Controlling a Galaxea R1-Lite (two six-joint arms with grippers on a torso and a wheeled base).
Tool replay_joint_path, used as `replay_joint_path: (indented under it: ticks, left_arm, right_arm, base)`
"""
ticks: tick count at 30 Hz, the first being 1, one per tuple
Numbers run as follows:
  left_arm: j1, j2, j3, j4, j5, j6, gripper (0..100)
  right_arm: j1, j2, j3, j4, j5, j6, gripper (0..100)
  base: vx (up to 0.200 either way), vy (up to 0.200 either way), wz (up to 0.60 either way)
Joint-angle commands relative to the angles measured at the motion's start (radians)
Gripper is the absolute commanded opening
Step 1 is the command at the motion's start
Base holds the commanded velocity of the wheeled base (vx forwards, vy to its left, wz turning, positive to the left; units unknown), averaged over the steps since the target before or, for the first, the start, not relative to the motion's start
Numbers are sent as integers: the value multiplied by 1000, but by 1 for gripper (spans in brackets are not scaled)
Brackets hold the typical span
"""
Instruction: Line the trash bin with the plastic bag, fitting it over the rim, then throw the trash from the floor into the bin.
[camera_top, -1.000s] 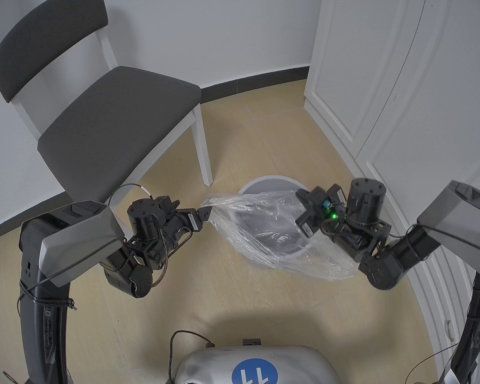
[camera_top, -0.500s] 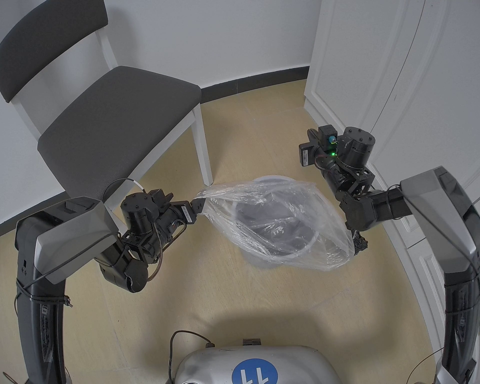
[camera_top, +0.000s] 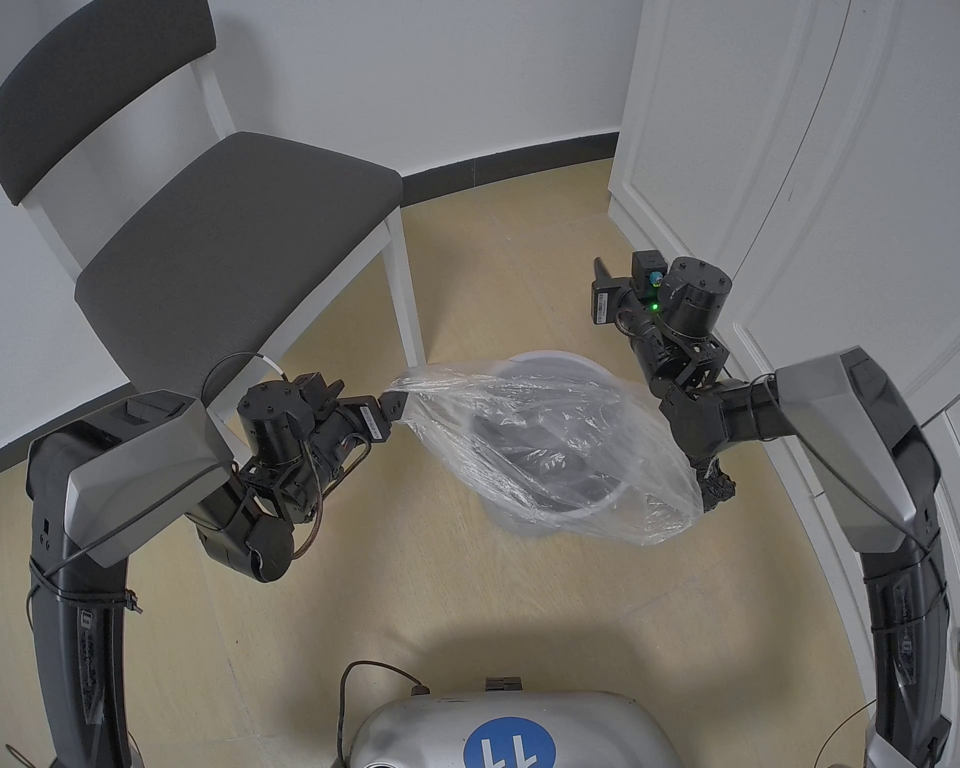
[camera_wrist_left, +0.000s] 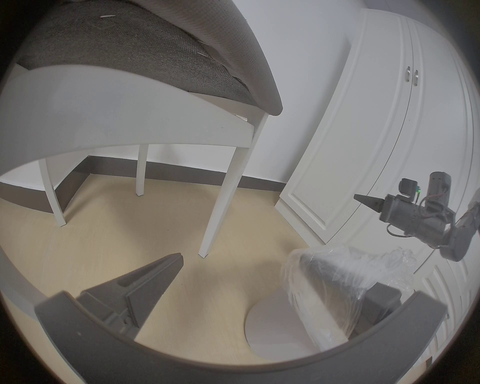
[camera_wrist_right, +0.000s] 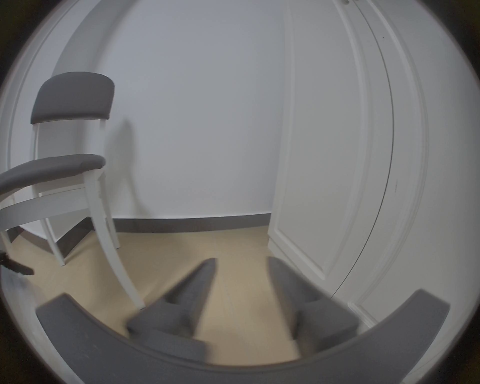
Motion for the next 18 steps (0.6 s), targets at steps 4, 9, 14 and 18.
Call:
replay_joint_path:
  ticks: [4,9,14,18]
  left_arm:
    - [2,-3,1,-3,1,0,100]
    - [2,-4,5,-3,1,2,100]
    - [6,-3,1,-4,1,2,100]
    - [8,-3,1,-4,1,4,100]
  right_arm:
    - [67,-689,872,88,186,-85,100]
    - [64,-749,975,214,281,-87,100]
    - [38,-755,1033,283,388,-82,100]
    - [39,-747,1084,288,457,-85,100]
  base:
    - [0,0,0]
    - [0,0,0]
    - [0,0,0]
    - [0,0,0]
